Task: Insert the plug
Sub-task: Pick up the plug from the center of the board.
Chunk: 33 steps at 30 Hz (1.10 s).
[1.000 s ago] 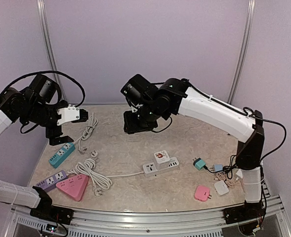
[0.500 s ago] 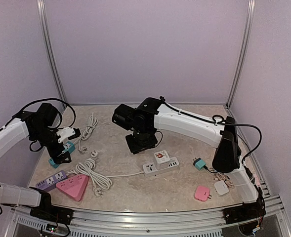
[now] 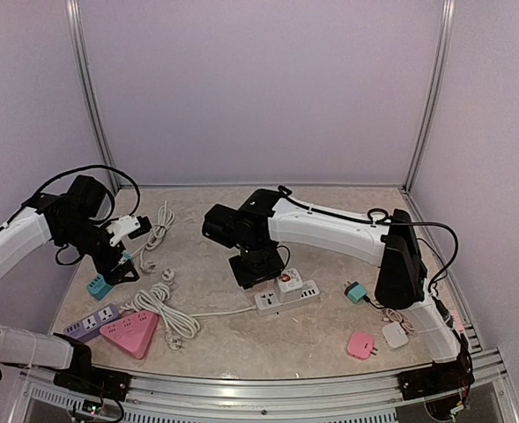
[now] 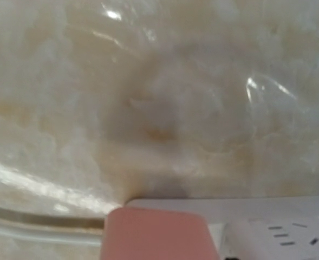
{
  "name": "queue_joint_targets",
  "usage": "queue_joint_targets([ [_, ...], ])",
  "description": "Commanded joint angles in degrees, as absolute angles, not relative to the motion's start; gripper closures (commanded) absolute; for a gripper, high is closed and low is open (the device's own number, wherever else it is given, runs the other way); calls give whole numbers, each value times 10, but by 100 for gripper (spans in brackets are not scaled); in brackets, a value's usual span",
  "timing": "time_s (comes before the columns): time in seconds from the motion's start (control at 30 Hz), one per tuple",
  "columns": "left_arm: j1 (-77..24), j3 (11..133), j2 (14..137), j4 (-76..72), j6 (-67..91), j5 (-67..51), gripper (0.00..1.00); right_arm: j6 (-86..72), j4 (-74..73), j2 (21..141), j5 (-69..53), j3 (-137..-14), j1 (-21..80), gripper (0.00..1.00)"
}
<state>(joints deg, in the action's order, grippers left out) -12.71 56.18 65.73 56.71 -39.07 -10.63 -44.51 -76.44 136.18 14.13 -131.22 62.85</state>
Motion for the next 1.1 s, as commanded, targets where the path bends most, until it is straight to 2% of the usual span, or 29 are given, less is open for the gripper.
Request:
queue_joint_targets([
  [0.0,-153,601,653,587,-390,-104,3,-450,-920,1347,128,-1271,625,100],
  [0.37,-207,673,629,642,-411,-116,4,-450,-920,1328,138,-1270,626,100],
  [0.5,-218,717,586,663,-454,-139,4,-444,-921,1306,149,-1296,627,100],
  [0.63,-261,707,535,624,-472,-170,6,-439,-912,1269,158,-1262,627,100],
  [0.73,-355,629,499,504,-406,-137,8,-427,-883,1236,148,-1224,627,100],
  [0.87,-508,506,487,274,-332,-55,8,-414,-826,1179,126,-1179,626,100],
  [1.07,-552,380,563,-26,-193,-62,8,-403,-749,1118,73,-1133,626,100],
])
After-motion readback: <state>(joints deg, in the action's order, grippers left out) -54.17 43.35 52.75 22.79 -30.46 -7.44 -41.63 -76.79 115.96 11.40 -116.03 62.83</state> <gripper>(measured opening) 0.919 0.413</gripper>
